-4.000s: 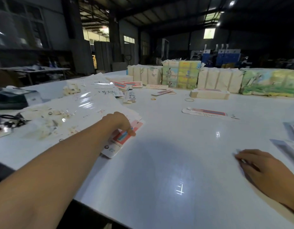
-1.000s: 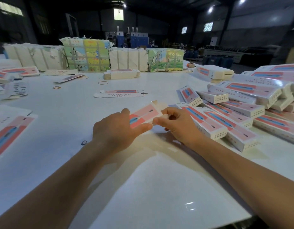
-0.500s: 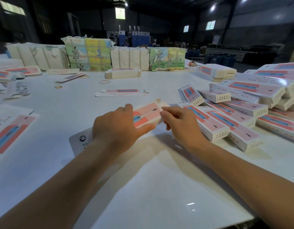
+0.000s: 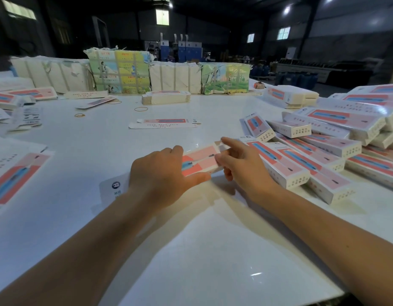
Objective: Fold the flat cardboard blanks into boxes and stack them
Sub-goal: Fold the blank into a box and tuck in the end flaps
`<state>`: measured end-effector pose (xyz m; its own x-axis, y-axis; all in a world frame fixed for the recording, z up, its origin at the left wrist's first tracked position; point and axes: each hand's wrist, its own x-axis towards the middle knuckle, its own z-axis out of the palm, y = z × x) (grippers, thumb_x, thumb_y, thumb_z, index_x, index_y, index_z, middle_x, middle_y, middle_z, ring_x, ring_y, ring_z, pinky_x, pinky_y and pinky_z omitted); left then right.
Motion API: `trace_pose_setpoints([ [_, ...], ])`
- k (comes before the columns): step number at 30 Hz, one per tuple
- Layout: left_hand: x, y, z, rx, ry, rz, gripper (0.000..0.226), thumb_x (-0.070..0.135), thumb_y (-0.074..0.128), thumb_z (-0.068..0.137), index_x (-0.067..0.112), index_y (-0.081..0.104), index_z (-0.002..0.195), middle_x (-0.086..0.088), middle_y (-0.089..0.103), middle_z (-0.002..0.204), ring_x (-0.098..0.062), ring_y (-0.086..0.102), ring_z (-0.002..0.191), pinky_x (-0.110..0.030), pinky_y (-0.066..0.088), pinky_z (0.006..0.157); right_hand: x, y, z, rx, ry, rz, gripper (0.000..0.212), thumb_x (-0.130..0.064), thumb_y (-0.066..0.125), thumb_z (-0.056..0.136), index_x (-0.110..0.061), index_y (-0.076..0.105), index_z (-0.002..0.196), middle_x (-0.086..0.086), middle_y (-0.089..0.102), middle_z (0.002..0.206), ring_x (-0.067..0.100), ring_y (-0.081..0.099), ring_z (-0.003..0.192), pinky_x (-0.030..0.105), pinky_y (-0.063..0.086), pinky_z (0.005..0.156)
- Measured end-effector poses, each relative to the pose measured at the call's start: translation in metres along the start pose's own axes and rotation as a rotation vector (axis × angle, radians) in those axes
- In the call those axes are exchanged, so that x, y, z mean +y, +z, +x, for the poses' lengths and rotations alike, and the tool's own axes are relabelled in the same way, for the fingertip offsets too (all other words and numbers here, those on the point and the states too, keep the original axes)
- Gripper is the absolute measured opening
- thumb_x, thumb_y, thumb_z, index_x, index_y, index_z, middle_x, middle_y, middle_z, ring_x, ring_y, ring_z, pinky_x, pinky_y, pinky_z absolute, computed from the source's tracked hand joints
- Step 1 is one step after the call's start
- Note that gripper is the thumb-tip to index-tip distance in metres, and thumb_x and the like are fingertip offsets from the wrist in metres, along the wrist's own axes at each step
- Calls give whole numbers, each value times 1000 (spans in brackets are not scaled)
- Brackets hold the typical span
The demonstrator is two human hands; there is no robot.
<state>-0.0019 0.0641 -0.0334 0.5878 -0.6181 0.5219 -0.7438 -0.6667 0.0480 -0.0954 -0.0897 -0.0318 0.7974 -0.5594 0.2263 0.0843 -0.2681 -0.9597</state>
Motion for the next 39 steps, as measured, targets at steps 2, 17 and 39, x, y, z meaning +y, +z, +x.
trace_pose_setpoints([
  [2, 1, 0, 0, 1, -5, 12, 86, 89, 2, 50, 29, 44, 96, 11, 61, 92, -12, 44, 67, -21, 31, 49, -2, 1, 0, 18, -9, -1, 32, -8, 59, 89, -18, 59, 119, -4, 60, 75, 2, 49, 49, 21, 43, 48],
  [17, 5, 2, 0, 7, 39, 127, 68, 84, 30, 70, 27, 46, 103, 9, 61, 95, -11, 43, 66, -25, 40, 54, -1, -3, 0, -104, -186, -451, 10, -15, 48, 96, -10, 55, 90, -1, 59, 85, 13, 56, 80, 22, 43, 69],
  [39, 15, -4, -3, 55, 0, 41, 68, 78, 26, 72, 21, 47, 102, 4, 58, 92, -18, 57, 81, -26, 34, 58, -4, 0, -8, -42, -430, -790, 27, -22, 33, 101, -9, 51, 85, 10, 63, 79, 27, 58, 73, 37, 42, 66],
])
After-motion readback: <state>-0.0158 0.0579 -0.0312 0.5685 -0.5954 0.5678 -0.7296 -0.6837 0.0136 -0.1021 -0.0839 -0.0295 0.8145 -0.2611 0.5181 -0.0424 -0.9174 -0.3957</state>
